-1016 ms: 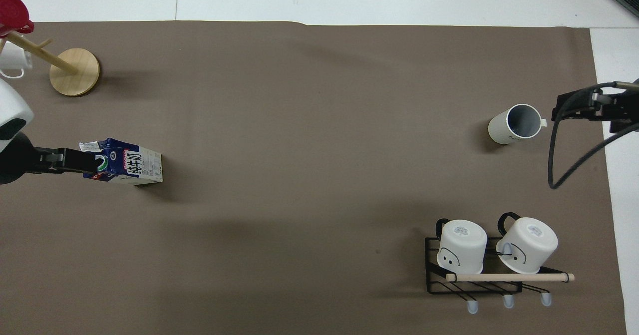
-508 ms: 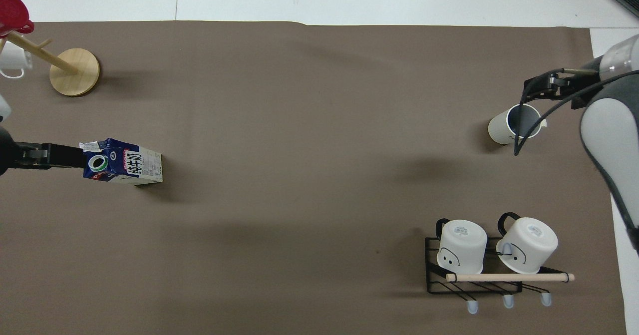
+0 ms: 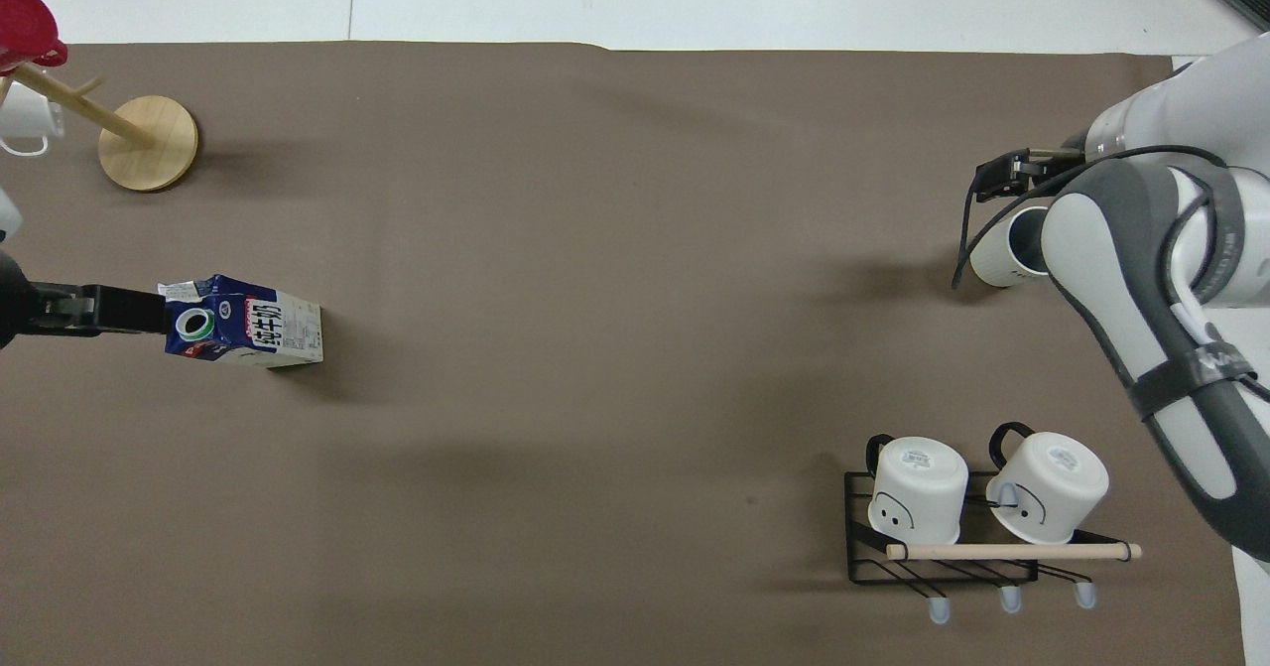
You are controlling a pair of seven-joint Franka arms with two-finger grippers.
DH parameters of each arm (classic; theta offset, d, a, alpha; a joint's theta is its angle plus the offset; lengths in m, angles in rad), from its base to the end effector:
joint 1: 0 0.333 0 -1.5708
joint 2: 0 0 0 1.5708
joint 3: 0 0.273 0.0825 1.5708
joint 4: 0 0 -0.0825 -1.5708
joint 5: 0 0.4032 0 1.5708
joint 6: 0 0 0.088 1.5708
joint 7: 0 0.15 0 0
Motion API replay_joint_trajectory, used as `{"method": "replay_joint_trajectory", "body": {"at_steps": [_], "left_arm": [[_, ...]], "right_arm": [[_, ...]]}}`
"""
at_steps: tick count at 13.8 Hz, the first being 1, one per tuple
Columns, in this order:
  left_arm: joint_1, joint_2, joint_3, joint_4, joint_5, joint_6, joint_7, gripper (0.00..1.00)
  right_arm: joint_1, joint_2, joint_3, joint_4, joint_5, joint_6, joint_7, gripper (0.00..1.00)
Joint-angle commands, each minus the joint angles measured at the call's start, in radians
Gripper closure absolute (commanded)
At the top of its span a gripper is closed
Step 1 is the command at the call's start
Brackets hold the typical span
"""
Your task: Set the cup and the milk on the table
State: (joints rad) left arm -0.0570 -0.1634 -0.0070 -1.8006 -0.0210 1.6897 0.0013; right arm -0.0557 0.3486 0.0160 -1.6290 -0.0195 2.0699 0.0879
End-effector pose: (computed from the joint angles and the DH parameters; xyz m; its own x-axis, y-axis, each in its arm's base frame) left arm 0.5392 -0.0376 0.5262 0.9967 -0.0626 0.0525 -0.0638 -0.9978 0.0197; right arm 0.6746 -0.0292 0.3364 0.9885 -0.1193 0.0929 -0.1202 -0.9927 0.0043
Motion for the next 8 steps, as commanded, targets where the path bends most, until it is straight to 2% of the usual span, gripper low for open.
{"method": "replay_joint_trajectory", "body": {"at_steps": [1, 5, 8], "left_arm": [[0.006, -0.004, -0.004, 0.006, 0.016, -0.018, -0.010, 0.00], [0.008, -0.004, -0.004, 0.006, 0.016, -0.018, -0.009, 0.00], [0.006, -0.004, -0.004, 0.006, 0.016, -0.018, -0.009, 0.00]], "right_arm": [[-0.009, 0.012, 0.004, -0.047, 0.019, 0.048, -0.034, 0.00], [-0.044, 0.001, 0.004, -0.161, 0.019, 0.131, -0.057, 0.00], [-0.059, 0.009, 0.004, -0.201, 0.019, 0.202, -0.086, 0.00]]}}
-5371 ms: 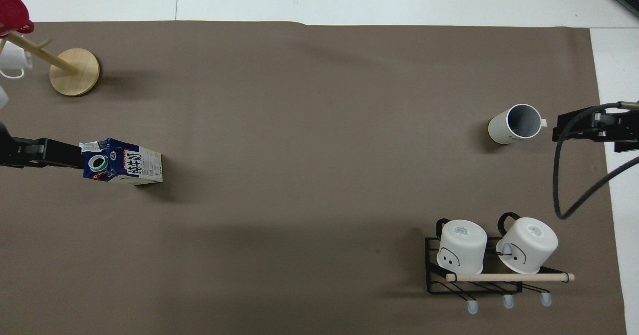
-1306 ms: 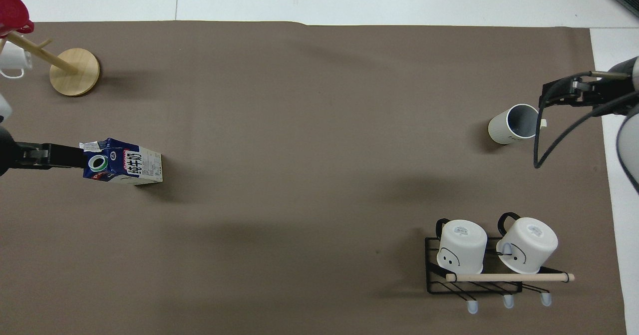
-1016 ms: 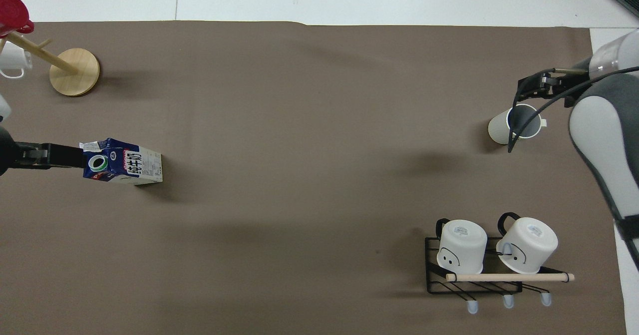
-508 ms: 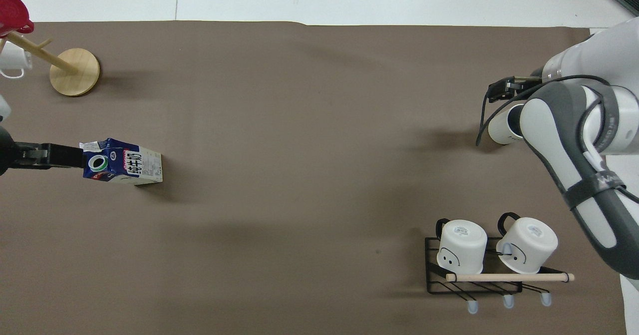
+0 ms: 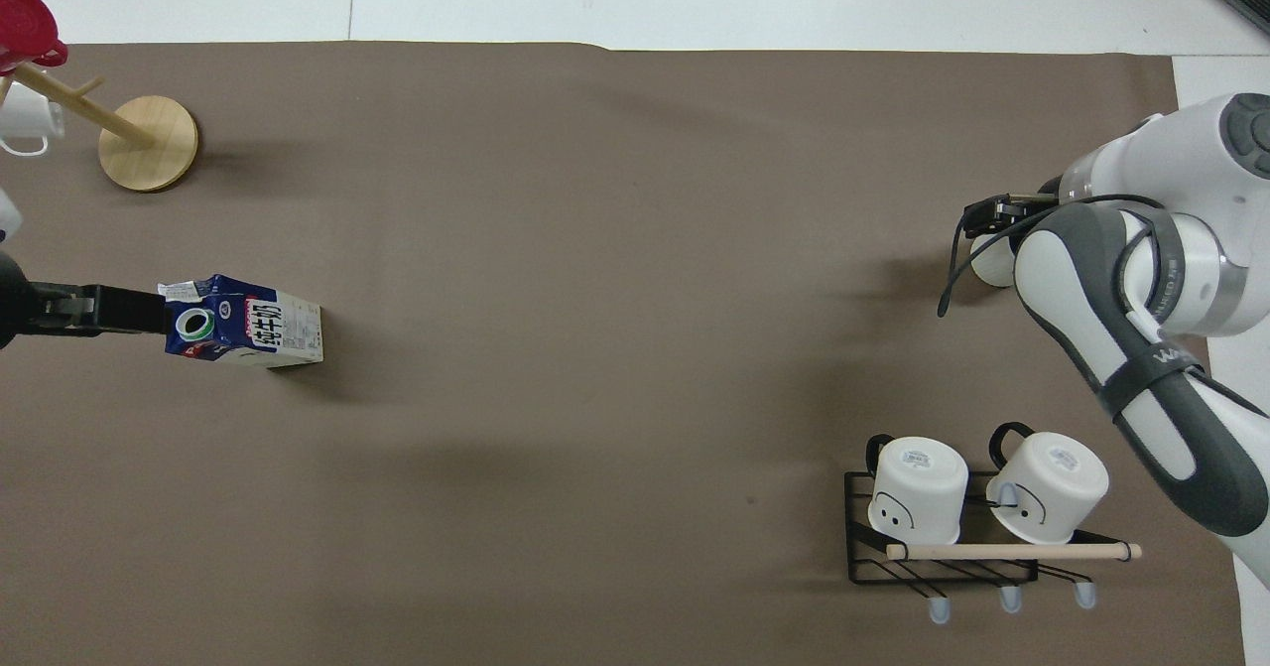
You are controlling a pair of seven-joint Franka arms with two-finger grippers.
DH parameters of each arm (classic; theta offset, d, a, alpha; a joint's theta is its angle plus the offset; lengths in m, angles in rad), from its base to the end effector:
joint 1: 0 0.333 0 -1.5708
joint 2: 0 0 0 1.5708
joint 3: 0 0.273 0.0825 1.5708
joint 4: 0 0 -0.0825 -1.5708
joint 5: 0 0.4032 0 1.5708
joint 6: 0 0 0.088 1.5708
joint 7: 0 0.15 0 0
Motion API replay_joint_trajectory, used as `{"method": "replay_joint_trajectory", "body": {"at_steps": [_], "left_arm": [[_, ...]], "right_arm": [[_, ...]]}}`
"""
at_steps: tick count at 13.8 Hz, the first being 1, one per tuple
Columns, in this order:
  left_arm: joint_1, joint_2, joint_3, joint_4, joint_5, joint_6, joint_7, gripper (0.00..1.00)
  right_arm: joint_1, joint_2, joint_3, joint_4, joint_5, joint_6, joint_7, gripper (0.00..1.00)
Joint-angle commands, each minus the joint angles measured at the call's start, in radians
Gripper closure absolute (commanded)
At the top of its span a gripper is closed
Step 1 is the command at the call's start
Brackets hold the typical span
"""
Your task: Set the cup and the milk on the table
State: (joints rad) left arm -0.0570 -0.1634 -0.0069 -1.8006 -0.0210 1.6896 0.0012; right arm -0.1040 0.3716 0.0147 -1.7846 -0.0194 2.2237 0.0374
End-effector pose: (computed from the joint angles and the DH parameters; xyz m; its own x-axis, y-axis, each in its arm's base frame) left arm 0.5392 -0.0376 0.5262 0.9967 -0.0624 0.0524 -0.0636 -0.9978 0.0198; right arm 0.6528 -0.0600 0.2597 0.9910 -0.1158 0.0678 -0.1166 -0.9931 0.0083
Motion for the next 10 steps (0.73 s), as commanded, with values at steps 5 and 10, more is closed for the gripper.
{"method": "replay_joint_trajectory", "body": {"at_steps": [5, 10], "left_arm": [[0.008, -0.004, -0.004, 0.006, 0.016, -0.018, -0.009, 0.00], [0.006, -0.004, -0.004, 0.006, 0.015, -0.018, -0.009, 0.00]], "right_arm": [[0.004, -0.010, 0.007, -0.044, 0.019, 0.051, -0.019, 0.40], [0.010, -0.010, 0.007, -0.039, 0.019, 0.044, -0.017, 1.00]]}}
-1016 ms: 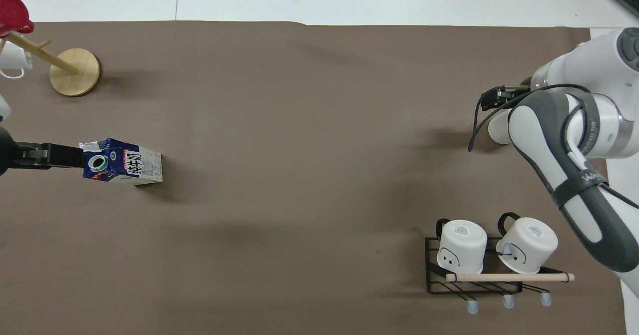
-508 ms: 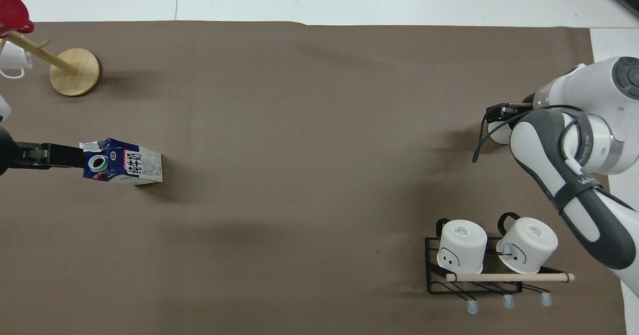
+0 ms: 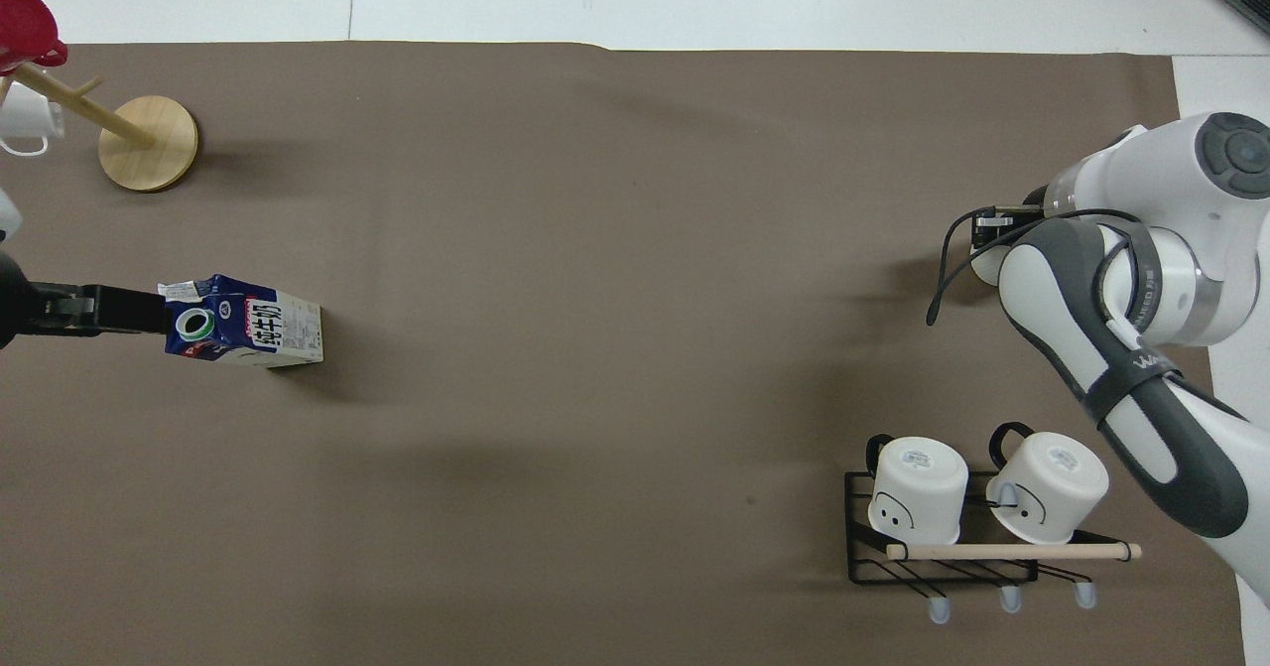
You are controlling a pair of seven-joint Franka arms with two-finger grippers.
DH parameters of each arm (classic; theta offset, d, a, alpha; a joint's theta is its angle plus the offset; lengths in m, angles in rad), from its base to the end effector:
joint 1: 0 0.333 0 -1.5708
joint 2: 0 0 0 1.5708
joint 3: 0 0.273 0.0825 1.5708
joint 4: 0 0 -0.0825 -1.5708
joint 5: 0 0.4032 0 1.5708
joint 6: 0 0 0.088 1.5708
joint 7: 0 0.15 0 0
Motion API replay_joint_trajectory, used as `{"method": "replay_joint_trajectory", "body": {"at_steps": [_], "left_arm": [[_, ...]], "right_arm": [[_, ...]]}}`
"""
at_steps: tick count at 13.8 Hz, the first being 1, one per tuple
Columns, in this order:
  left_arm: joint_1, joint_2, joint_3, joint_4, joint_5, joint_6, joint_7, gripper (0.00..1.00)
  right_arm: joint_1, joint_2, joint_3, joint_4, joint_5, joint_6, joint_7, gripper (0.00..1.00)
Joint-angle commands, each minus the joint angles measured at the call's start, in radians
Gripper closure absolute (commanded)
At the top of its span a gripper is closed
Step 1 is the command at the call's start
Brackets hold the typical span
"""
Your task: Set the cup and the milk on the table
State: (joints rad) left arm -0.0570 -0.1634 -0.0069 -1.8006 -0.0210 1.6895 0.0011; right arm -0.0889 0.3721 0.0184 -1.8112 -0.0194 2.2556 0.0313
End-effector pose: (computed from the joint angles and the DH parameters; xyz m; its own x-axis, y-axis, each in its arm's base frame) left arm 0.5392 -0.0376 0.5262 0.9967 -0.0624 0.0523 -0.0635 -0.9978 0.0198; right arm 0.6503 -0.0474 0.2498 0.9932 -0.0910 0.0725 -0.0917 -0.9958 0.0069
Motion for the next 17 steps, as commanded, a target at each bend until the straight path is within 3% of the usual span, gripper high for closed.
{"method": "replay_joint_trajectory", "body": {"at_steps": [1, 10, 17], "left_arm": [[0.006, -0.004, -0.004, 0.006, 0.016, -0.017, -0.009, 0.00], [0.006, -0.005, -0.004, 0.006, 0.015, -0.017, -0.009, 0.00], [0.008, -0.004, -0.004, 0.006, 0.016, -0.017, -0.009, 0.00]], "right_arm": [[-0.005, -0.010, 0.003, -0.011, 0.019, 0.010, -0.011, 1.00], [0.055, -0.091, 0.012, 0.029, 0.019, -0.052, 0.075, 1.00], [0.253, -0.096, 0.012, 0.263, -0.004, -0.290, 0.310, 1.00]]}}
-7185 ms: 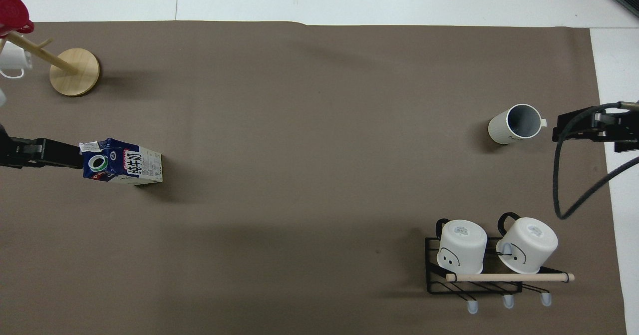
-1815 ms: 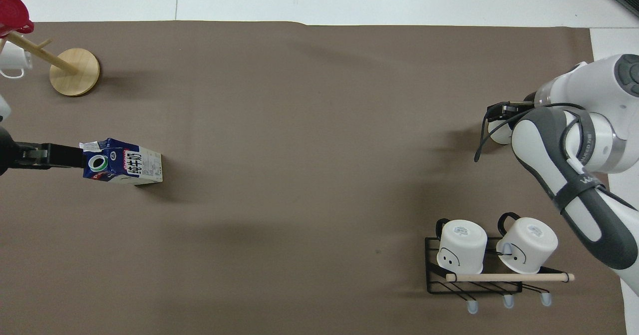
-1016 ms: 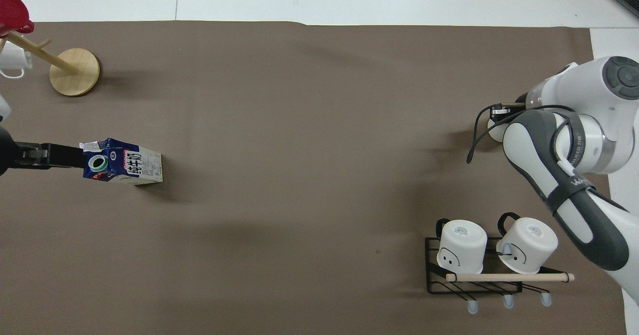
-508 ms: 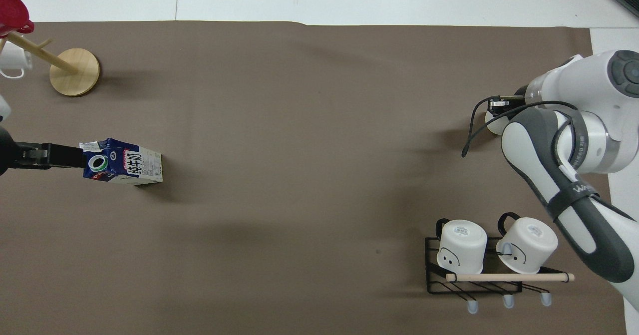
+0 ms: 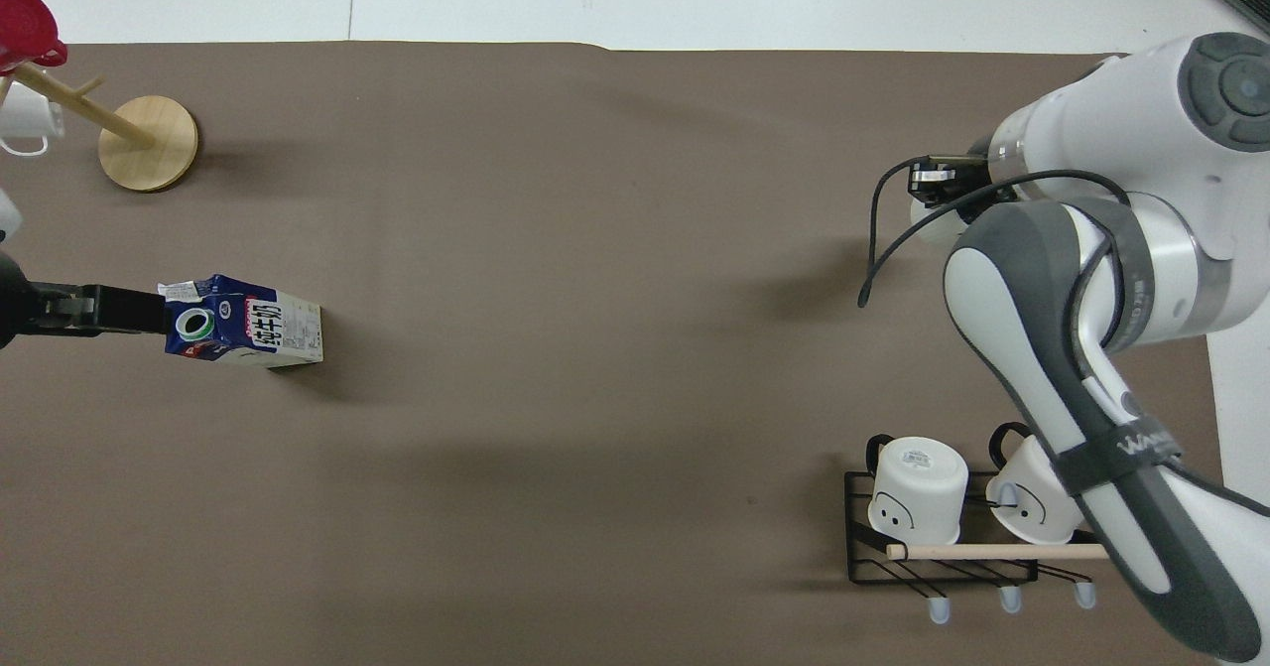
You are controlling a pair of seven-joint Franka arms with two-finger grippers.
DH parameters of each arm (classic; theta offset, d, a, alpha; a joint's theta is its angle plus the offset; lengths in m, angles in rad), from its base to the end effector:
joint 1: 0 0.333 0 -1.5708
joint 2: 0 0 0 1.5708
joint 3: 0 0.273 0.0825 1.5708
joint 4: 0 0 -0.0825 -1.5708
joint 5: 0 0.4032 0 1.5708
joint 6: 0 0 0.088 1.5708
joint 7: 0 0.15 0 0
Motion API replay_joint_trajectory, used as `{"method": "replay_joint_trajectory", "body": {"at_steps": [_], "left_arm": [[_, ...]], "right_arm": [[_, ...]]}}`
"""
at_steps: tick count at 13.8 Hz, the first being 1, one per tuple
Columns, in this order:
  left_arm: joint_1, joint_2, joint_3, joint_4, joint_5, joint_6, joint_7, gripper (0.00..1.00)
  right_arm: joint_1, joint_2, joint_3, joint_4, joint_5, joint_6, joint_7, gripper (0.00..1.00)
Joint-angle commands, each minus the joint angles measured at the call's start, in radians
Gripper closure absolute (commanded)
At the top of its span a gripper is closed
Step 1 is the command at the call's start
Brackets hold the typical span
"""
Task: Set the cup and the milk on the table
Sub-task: 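Carry the white mug with the right gripper toward the table center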
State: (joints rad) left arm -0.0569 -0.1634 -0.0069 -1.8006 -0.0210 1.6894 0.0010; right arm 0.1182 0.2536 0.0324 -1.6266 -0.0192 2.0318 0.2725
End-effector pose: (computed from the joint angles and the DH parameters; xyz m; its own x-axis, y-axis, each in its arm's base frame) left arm 0.5392 -0.0375 0.5262 0.9967 -0.0622 0.0522 -0.0633 -0.9978 0.0198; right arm 0.6601 0.0971 0.3975 0.9820 -0.1171 0.1483 -0.1137 -0.9930 -0.0309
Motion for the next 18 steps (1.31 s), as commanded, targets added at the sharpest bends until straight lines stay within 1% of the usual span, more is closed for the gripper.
{"method": "replay_joint_trajectory", "body": {"at_steps": [1, 4, 8, 10, 11, 13, 15, 16, 18], "left_arm": [[0.006, -0.004, -0.004, 0.006, 0.016, -0.017, -0.009, 0.00], [0.006, -0.004, -0.004, 0.006, 0.016, -0.017, -0.009, 0.00], [0.006, -0.004, -0.004, 0.006, 0.015, -0.017, -0.010, 0.00], [0.002, -0.005, -0.005, 0.017, 0.016, -0.017, -0.006, 0.00], [0.005, -0.005, -0.005, 0.018, 0.015, -0.017, -0.006, 0.00], [0.008, -0.007, -0.004, 0.018, 0.015, -0.022, -0.010, 0.00], [0.008, -0.008, -0.004, 0.018, 0.015, -0.022, -0.007, 0.00], [0.006, -0.008, -0.004, 0.018, 0.016, -0.022, -0.009, 0.00], [0.008, -0.010, -0.004, 0.018, 0.016, -0.034, -0.012, 0.00]], "right_arm": [[0.069, 0.029, -0.002, 0.096, -0.011, -0.086, 0.109, 1.00], [0.135, 0.041, 0.000, 0.129, -0.025, -0.097, 0.180, 1.00], [0.279, 0.059, -0.003, 0.137, -0.033, -0.097, 0.324, 1.00], [0.351, 0.107, -0.003, 0.180, -0.038, -0.097, 0.442, 1.00], [0.369, 0.124, -0.002, 0.192, -0.038, -0.096, 0.464, 1.00], [0.438, 0.174, -0.005, 0.221, -0.042, -0.090, 0.532, 1.00], [0.498, 0.232, -0.008, 0.235, -0.074, -0.078, 0.579, 1.00], [0.517, 0.259, -0.009, 0.237, -0.100, -0.071, 0.605, 1.00], [0.523, 0.279, -0.002, 0.232, -0.128, -0.026, 0.637, 1.00]]}}
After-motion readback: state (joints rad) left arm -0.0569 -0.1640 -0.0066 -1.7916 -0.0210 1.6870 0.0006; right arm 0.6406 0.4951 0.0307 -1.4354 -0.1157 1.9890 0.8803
